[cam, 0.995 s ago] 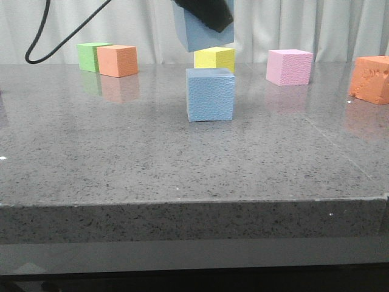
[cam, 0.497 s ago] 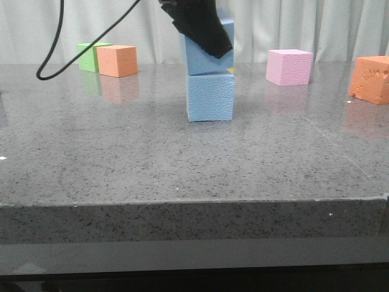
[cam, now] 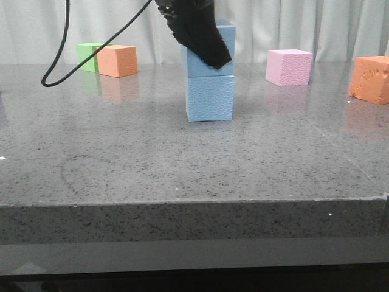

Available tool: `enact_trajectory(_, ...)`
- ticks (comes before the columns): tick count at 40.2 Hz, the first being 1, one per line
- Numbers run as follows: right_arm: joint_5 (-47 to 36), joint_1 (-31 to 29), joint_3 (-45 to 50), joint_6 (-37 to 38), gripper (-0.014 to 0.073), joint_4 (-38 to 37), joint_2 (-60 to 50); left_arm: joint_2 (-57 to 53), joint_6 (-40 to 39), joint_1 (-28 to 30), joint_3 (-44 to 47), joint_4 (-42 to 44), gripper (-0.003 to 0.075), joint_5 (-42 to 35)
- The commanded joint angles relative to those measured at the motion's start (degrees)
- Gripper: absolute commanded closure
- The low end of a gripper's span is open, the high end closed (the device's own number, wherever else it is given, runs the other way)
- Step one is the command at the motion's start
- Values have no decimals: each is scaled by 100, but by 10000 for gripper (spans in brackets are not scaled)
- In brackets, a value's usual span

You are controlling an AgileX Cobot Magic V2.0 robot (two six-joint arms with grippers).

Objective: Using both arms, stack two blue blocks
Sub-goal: 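Lower the cube onto the centered blue cube and open the left gripper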

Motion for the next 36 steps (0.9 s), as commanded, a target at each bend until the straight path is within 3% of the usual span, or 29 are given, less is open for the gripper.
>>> enact_trajectory(1,-387,-41,-131,-61,-42,21,-1,-334,7,-41,-169,-216,153,60)
enact_trajectory(18,-387,-41,-131,-61,-42,21,-1,-618,-177,41,-169,-216,129,15)
enact_trajectory(36,-387,-41,-131,-61,-42,21,-1,-1827,-2564,390,-169,-419,132,-336)
